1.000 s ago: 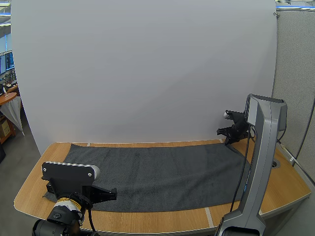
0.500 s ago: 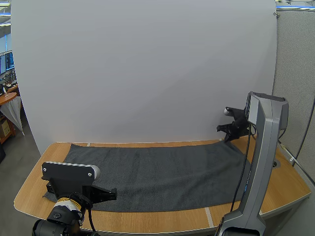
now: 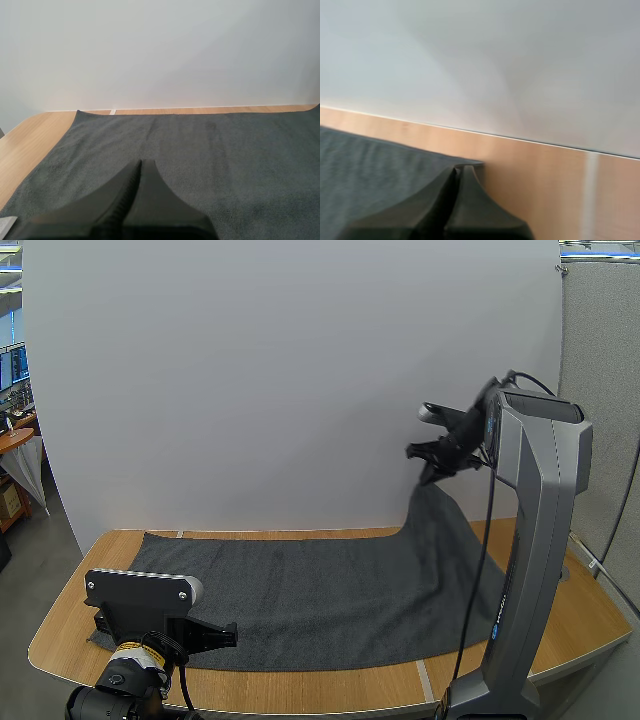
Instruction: Fold the towel
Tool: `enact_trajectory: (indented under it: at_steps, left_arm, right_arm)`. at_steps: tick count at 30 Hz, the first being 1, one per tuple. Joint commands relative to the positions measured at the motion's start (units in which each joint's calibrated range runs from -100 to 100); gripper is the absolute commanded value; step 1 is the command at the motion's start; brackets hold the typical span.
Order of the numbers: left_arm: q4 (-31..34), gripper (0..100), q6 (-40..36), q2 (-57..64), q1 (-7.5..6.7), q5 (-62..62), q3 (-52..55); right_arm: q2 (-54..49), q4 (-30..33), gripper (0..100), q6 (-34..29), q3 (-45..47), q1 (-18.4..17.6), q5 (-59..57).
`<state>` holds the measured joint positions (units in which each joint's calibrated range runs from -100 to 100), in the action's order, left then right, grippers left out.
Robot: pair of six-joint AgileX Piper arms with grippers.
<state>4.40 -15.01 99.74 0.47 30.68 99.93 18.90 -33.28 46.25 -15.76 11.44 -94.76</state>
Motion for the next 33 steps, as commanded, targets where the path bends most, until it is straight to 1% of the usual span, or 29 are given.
enact_trajectory:
  at_steps: [1,11,17,21,23,27,29,33]
  left_arm:
    - [-0.7,0,0.0,0.3,-0.3,-1.3,0.1]
    - [-0.7,0,0.0,0.3,-0.3,-1.3,0.1]
    - [-0.7,0,0.0,0.3,-0.3,-1.3,0.1]
    - [-0.7,0,0.0,0.3,-0.3,-1.3,0.1]
    - [-0.7,0,0.0,0.3,-0.3,-1.3,0.1]
    - [-0.7,0,0.0,0.3,-0.3,-1.3,0.1]
    - [-0.7,0,0.0,0.3,-0.3,-1.3,0.1]
    - [-0.7,0,0.0,0.3,-0.3,-1.3,0.1]
  right_arm:
    - [-2.6,-0.4,0,-2.2,0.2,-1.8,-4.3]
    - [-9.2,0.7,0,-5.3,0.2,-8.2,-5.2]
    - [-12.5,1.8,0,-9.2,0.2,-13.5,-5.2]
    - [-13.1,4.8,0,-12.2,0.2,-18.0,-5.2]
    - [-13.1,7.6,0,-14.1,0.2,-20.6,-5.2]
    - [-13.1,14.0,0,-19.0,0.2,-25.3,0.1]
    - [-13.1,15.0,0,-20.3,0.2,-27.0,1.2]
    - [-13.1,15.1,0,-21.6,0.2,-29.8,5.1]
